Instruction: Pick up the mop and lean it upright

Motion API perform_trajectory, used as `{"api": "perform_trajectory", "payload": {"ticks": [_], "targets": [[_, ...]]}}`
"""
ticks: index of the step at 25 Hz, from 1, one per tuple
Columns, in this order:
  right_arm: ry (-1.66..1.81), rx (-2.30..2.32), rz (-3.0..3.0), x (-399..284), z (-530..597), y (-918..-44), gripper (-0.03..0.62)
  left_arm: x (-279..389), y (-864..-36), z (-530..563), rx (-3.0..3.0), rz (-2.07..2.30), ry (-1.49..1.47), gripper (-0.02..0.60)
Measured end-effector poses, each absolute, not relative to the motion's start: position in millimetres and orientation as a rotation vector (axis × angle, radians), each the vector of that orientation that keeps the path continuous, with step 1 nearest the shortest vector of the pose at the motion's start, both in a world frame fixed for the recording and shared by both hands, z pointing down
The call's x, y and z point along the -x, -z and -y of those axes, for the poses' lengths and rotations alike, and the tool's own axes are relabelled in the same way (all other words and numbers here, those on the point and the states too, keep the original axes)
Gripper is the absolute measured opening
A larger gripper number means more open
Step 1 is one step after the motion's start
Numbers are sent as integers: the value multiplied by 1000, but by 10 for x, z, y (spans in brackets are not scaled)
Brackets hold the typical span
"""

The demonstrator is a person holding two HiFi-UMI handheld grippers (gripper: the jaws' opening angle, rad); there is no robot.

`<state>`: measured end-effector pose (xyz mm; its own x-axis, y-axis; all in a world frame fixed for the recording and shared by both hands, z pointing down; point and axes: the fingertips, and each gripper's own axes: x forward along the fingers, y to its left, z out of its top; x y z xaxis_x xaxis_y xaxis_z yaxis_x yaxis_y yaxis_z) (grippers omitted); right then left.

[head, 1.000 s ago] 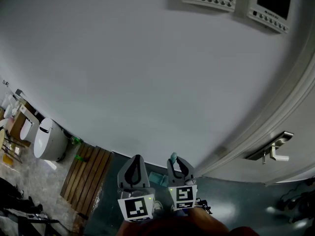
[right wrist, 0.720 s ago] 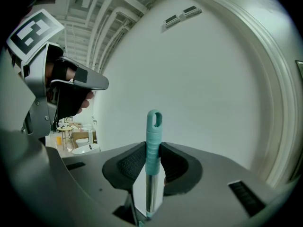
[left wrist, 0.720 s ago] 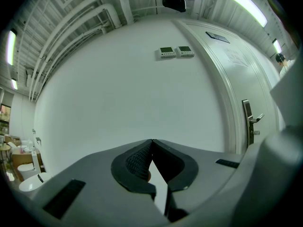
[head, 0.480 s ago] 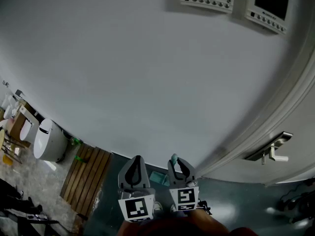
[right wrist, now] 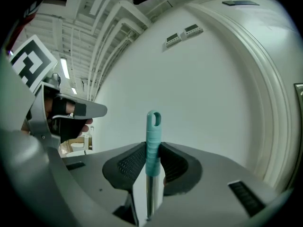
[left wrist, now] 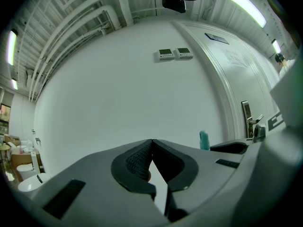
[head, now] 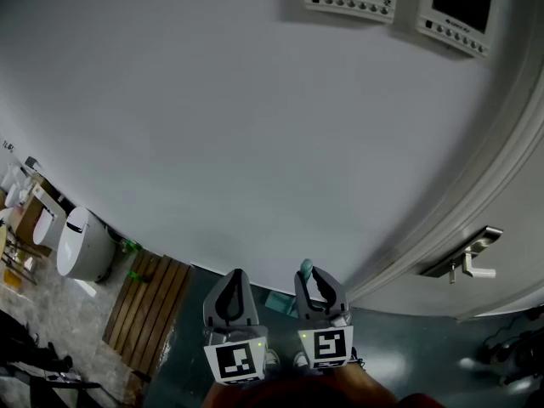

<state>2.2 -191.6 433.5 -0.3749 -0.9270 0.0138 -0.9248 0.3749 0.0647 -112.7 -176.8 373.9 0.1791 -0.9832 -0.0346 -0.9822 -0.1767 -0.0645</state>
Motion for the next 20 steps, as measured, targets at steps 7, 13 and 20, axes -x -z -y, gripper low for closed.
{"api": "perform_trajectory", "payload": {"ticks": [7,13,20], "targets": [[106,-1810,2625,-150,1866,-3951,107,1079,-3699,1760,2363,-1955,16,14],[100,-1852,2665,-223,1798,-3626,107,1030,-3662,1743,2368,-1943,6,14],[159,-1819,2710,-234,1681,-3257,107,1047,-3607,1739,2361,-1945,-12,14]]}}
